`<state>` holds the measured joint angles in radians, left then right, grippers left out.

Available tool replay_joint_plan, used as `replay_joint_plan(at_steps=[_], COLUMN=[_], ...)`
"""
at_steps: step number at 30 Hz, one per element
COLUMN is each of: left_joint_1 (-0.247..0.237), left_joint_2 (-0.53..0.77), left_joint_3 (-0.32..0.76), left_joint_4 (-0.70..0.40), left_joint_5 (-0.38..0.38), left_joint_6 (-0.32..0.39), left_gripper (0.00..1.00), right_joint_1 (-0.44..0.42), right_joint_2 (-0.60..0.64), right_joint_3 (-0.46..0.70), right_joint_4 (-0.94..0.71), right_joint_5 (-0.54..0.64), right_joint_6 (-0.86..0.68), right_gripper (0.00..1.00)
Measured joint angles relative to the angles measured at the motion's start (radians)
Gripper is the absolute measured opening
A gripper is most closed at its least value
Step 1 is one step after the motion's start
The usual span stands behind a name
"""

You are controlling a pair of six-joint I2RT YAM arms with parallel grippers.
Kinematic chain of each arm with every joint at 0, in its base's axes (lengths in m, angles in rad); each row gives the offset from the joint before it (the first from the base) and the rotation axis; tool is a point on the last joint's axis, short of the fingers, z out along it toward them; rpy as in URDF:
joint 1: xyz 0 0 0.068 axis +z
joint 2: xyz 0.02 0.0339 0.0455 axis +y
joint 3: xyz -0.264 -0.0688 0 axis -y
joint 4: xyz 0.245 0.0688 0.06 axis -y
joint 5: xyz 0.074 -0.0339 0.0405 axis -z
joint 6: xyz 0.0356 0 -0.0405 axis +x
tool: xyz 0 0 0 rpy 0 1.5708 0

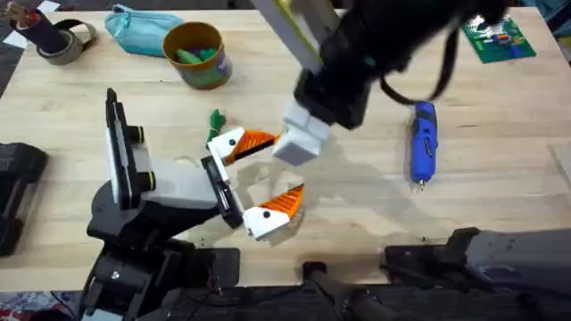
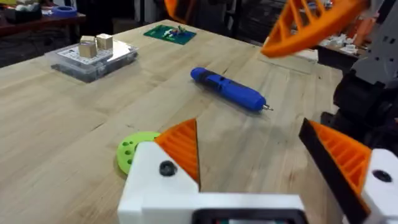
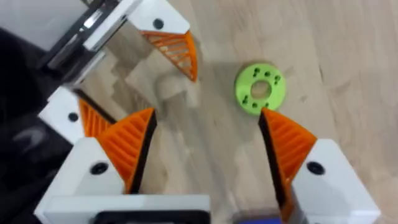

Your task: Pick up the gripper from the table and insert it into the empty holder that is missing its gripper. Then pick up a screw, insert it into the mounting hole, and use the screwdriver to tighten it. Finally, clean up the table by picking up the vegetable and placing it into the bucket.

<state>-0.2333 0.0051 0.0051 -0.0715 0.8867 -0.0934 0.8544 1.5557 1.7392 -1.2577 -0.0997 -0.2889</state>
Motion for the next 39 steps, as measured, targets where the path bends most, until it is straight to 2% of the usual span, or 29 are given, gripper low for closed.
replay_joint_plan(at_steps=[3,6,12,20,31,32,33,37,38,39], left_joint_1=[0.000,0.000,0.000,0.000,0.000,0.000,0.000,0.000,0.000,0.000], left_joint_2=[0.000,0.000,0.000,0.000,0.000,0.000,0.000,0.000,0.000,0.000], left_joint_3=[0.000,0.000,0.000,0.000,0.000,0.000,0.000,0.000,0.000,0.000], left_joint_4=[0.000,0.000,0.000,0.000,0.000,0.000,0.000,0.000,0.000,0.000], left_joint_5=[0.000,0.000,0.000,0.000,0.000,0.000,0.000,0.000,0.000,0.000], left_joint_6=[0.000,0.000,0.000,0.000,0.000,-0.001,-0.001,0.000,0.003,0.005], left_gripper=[0.987,0.987,0.987,0.987,0.986,0.952,0.832,0.198,0.075,0.021], right_joint_1=[-0.017,-0.029,-0.033,-0.033,-0.033,-0.033,-0.033,-0.033,-0.033,-0.033], right_joint_2=[-0.094,-0.151,-0.188,-0.188,-0.188,-0.188,-0.188,-0.188,-0.188,-0.188], right_joint_3=[-0.158,-0.225,-0.230,-0.231,-0.231,-0.231,-0.231,-0.231,-0.231,-0.231], right_joint_4=[0.095,0.111,0.114,0.075,0.098,0.098,0.098,0.098,0.098,0.098], right_joint_5=[-0.009,-0.017,-0.053,-0.146,-0.157,-0.157,-0.157,-0.155,-0.155,-0.155], right_joint_6=[0.014,0.059,0.095,0.013,-0.025,-0.027,-0.029,-0.033,-0.034,-0.034], right_gripper=[0.992,0.992,0.992,0.992,0.992,0.992,0.992,0.992,0.992,0.992])
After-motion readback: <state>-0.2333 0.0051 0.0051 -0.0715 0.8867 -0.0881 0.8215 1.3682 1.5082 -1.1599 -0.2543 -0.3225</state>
